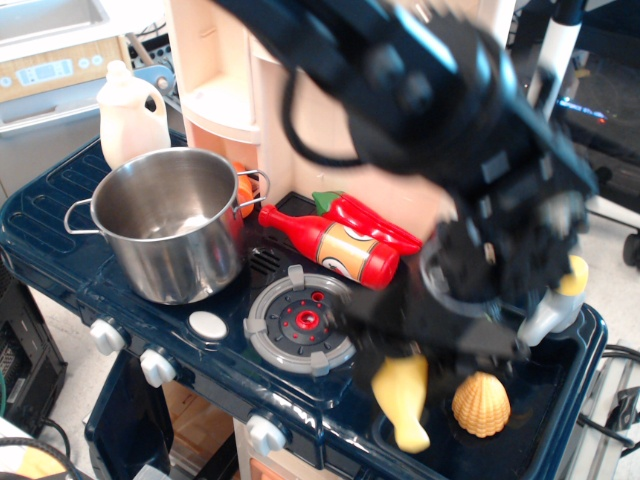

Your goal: Put banana in pot or pan

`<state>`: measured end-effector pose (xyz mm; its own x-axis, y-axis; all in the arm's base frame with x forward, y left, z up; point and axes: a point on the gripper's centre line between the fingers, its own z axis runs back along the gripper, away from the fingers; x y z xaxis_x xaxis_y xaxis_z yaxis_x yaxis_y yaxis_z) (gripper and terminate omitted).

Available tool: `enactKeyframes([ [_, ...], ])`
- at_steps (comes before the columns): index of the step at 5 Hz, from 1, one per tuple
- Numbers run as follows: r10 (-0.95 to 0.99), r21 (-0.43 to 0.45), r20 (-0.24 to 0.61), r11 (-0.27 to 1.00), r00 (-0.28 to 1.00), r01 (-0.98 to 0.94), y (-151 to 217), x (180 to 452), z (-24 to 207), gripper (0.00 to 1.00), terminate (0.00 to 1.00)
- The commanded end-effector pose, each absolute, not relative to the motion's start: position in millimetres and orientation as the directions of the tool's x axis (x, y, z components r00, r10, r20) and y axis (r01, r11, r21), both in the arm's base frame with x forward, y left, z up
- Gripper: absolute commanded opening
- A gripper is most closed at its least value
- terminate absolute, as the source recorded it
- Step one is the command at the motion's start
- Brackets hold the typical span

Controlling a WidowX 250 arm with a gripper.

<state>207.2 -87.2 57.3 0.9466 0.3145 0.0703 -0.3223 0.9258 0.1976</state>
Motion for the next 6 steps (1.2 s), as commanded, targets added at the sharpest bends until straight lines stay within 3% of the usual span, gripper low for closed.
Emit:
enactKeyframes([
  [1,0.331,0.287,0.132,0.890,0.934,-0.355,-25.7,195.2,128.5,0.00,0.00],
  [3,0.209,0.305,0.104,0.924,0.972,-0.232,50.9,202.2,150.1,0.00,0.00],
  [4,0.137,0.327,0.110,0.930,0.984,-0.166,77.8,209.5,146.2,0.00,0.00],
  [5,0.111,0.324,0.114,0.935,0.987,-0.142,81.8,214.3,143.0,0.00,0.00],
  [6,0.084,0.294,0.119,0.949,0.989,-0.116,79.1,218.6,139.7,1.00,1.00],
])
